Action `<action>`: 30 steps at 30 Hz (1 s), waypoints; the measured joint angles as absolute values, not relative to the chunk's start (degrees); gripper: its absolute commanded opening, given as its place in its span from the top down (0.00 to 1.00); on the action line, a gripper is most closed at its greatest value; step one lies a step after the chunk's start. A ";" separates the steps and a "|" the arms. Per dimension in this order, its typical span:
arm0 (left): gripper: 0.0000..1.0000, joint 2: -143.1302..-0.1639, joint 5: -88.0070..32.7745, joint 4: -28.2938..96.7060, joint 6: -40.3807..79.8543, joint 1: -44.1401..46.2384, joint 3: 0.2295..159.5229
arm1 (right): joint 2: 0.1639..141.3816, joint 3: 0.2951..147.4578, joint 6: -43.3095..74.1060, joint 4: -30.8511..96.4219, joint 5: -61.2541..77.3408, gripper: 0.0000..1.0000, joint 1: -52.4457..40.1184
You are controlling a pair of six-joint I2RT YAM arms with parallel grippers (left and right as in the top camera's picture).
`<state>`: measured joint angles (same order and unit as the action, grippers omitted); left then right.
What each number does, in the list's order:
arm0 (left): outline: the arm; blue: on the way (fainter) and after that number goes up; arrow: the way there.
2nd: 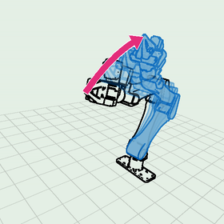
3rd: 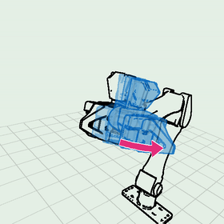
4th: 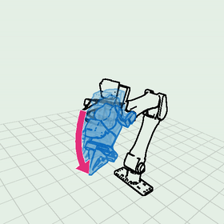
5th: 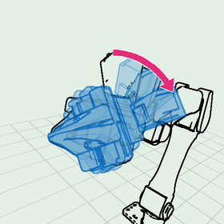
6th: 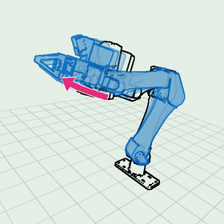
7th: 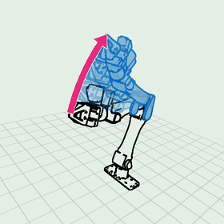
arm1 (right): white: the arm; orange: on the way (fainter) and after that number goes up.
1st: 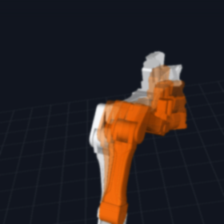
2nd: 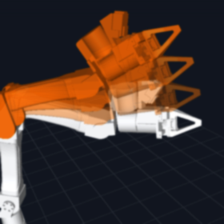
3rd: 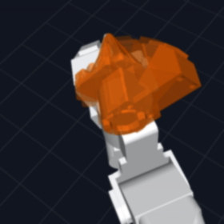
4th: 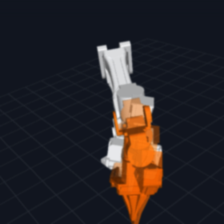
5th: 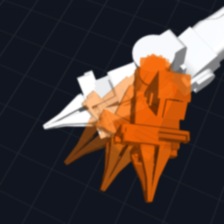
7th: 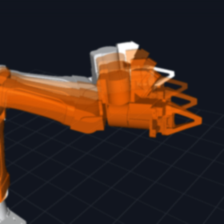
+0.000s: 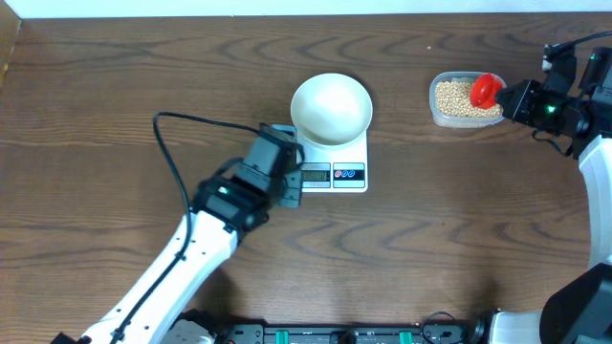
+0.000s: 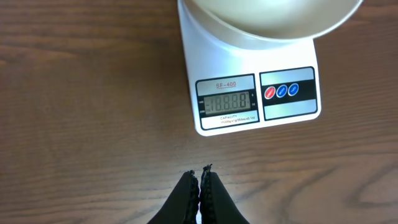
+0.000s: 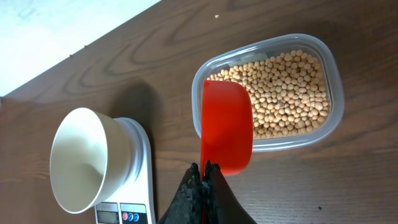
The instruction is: Scoop item into bowl and weigh 50g on scale
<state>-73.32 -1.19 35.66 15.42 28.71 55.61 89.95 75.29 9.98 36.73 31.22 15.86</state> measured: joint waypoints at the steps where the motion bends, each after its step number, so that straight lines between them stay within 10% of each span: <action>1: 0.93 -73.08 -1.93 35.51 14.66 27.88 55.61 | 89.95 75.29 9.98 36.84 31.22 0.99 15.86; 25: 0.87 -70.46 -6.15 23.11 5.39 25.71 42.61 | 89.95 75.29 9.98 37.76 31.22 0.99 15.86; 30: 0.69 -70.46 -6.17 22.35 1.74 26.35 42.61 | 89.95 75.29 9.98 37.76 31.22 0.99 15.86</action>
<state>-70.46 -6.17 22.35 1.74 26.35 42.61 89.95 75.29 9.98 37.76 31.22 15.86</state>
